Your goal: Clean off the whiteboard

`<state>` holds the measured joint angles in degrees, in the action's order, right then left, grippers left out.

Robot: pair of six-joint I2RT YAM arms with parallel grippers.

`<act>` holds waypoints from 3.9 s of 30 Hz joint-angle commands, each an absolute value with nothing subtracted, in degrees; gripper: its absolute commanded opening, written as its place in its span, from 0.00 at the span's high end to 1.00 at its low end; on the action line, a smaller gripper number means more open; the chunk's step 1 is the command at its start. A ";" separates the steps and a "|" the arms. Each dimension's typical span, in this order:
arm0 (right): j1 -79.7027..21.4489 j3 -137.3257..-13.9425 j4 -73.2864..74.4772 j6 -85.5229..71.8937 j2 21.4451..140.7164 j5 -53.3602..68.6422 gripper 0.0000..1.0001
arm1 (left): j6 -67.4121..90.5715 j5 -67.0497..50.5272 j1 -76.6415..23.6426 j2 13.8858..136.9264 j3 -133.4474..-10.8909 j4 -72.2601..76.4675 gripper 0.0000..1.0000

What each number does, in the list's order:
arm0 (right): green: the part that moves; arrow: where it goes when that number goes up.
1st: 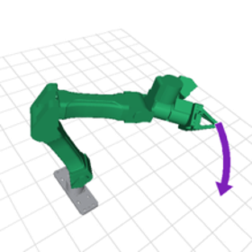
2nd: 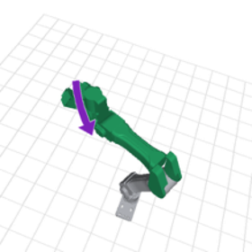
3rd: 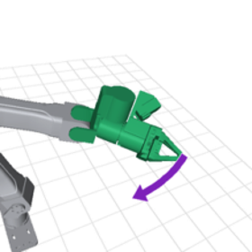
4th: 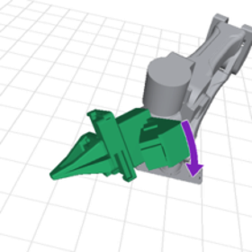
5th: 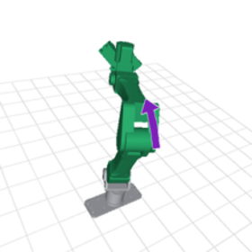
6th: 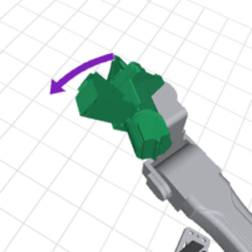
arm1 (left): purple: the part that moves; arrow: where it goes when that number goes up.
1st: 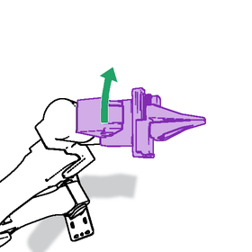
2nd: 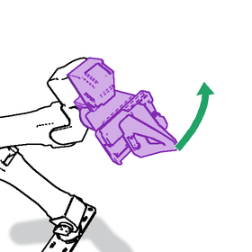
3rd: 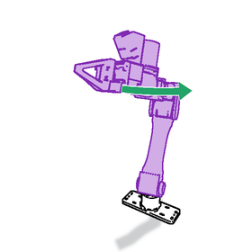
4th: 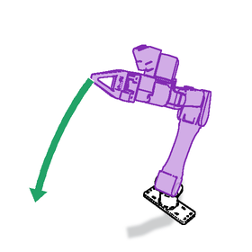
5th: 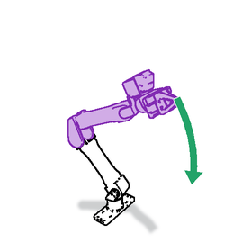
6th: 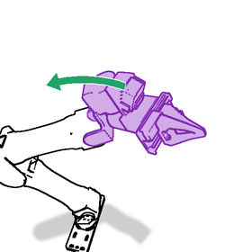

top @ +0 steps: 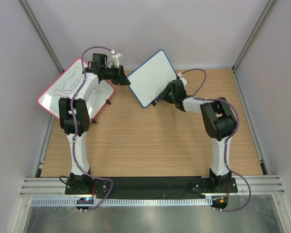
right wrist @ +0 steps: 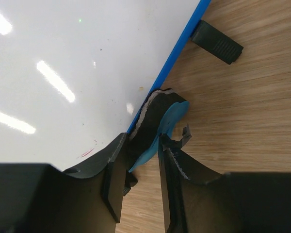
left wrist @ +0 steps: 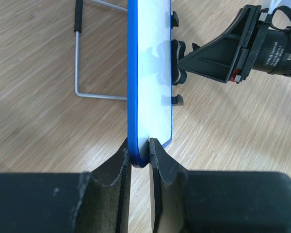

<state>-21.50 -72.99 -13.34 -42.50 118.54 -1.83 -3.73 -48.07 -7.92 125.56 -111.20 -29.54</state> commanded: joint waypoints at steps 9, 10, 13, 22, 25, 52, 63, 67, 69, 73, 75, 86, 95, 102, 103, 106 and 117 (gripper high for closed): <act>-20.74 -75.85 -15.21 -42.72 121.03 -2.72 0.89 | -7.38 -47.02 -9.84 127.53 -111.71 -31.99 1.00; -20.83 -75.68 -15.12 -42.63 120.85 -2.72 0.92 | -7.38 -46.93 -9.84 127.62 -111.71 -31.99 1.00; -20.74 -75.32 -14.50 -41.40 120.15 -3.25 0.99 | -7.38 -46.93 -9.84 127.53 -111.80 -31.99 1.00; -20.74 -75.32 -0.36 -24.54 111.72 -6.06 0.99 | -7.38 -47.02 -9.84 127.44 -111.80 -32.08 1.00; -20.74 -74.27 6.14 -19.52 108.20 -6.76 0.99 | -7.56 -46.93 -9.84 127.35 -111.71 -32.08 1.00; -28.92 -86.13 40.60 -5.10 108.72 -6.86 0.26 | -8.44 -46.85 -9.93 127.44 -111.80 -32.96 1.00; -25.75 -85.78 39.64 -5.45 114.61 -1.76 0.39 | -8.44 -46.85 -10.02 127.53 -111.97 -33.05 1.00; -25.49 -85.43 39.55 -5.89 115.40 -0.79 0.52 | -8.44 -46.93 -9.93 127.44 -111.80 -33.05 1.00; -25.49 -85.43 39.55 -6.06 115.40 1.12 0.56 | -8.52 -46.93 -10.11 127.44 -111.88 -33.05 1.00; -25.49 -84.99 40.08 -6.24 115.14 1.06 0.69 | -8.52 -47.11 -10.11 127.44 -111.97 -33.13 1.00; -25.49 -84.90 39.99 -6.15 114.87 0.62 0.86 | -8.44 -47.02 -10.28 127.44 -112.06 -33.13 1.00; -25.49 -83.40 23.05 3.41 105.74 -2.46 0.99 | -8.35 -46.76 -10.37 127.26 -112.32 -33.13 1.00; -29.43 -87.89 8.88 38.95 111.61 0.44 0.99 | -8.00 -46.58 -10.63 127.79 -113.12 -33.13 1.00; -31.81 -87.28 8.09 63.34 114.87 0.27 0.99 | -8.26 -46.32 -10.63 127.79 -113.55 -33.31 0.99; -31.99 -87.01 7.74 65.28 115.22 -0.61 0.99 | -8.17 -46.32 -10.63 127.88 -113.55 -33.31 1.00; -32.26 -87.19 7.12 69.69 116.71 -4.21 0.99 | -8.09 -46.32 -10.72 127.97 -113.64 -33.40 1.00; -32.17 -86.05 4.57 74.62 122.08 -11.07 0.99 | -8.61 -46.23 -10.81 128.58 -114.17 -34.10 1.00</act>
